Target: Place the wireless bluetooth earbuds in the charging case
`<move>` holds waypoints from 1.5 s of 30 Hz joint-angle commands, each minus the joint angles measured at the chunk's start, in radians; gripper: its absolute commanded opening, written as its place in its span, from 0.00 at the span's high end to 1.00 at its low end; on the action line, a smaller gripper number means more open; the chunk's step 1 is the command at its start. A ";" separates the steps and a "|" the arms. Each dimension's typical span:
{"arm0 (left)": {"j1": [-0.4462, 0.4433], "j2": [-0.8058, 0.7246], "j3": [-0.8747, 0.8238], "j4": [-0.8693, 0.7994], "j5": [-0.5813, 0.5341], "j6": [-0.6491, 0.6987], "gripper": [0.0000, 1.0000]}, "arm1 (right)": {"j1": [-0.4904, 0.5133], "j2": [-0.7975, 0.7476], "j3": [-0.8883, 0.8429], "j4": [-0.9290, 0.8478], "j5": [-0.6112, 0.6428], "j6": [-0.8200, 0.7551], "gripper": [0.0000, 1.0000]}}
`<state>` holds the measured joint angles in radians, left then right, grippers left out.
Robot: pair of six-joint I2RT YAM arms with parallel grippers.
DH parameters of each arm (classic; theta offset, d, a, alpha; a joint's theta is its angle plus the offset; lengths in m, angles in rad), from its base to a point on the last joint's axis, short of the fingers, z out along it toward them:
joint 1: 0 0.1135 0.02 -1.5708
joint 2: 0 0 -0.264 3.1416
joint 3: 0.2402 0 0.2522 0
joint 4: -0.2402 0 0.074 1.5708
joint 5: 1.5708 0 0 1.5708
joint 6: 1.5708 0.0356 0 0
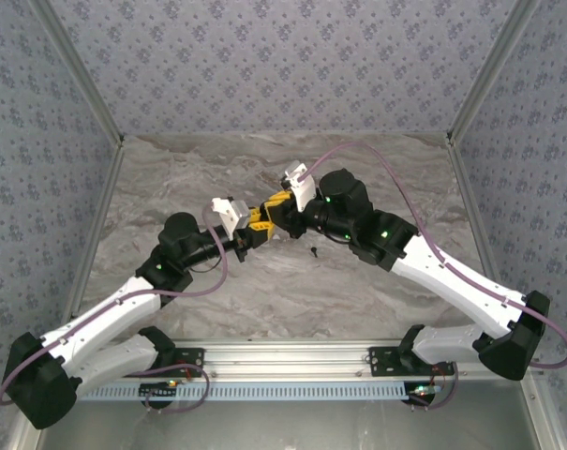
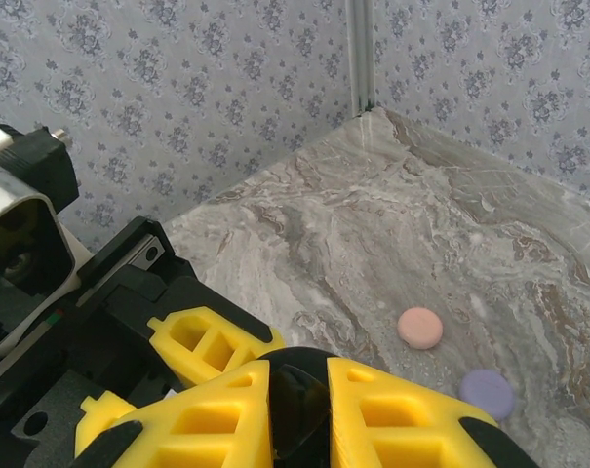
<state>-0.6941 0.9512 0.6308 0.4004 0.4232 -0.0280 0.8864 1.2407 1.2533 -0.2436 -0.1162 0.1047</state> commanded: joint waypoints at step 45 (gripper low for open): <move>-0.006 0.002 0.038 0.037 0.019 -0.003 1.00 | 0.014 0.029 -0.007 -0.076 -0.064 -0.076 0.79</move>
<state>-0.6941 0.9520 0.6308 0.3775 0.4232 -0.0277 0.8883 1.2510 1.2533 -0.2726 -0.1318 0.0360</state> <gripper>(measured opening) 0.219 0.214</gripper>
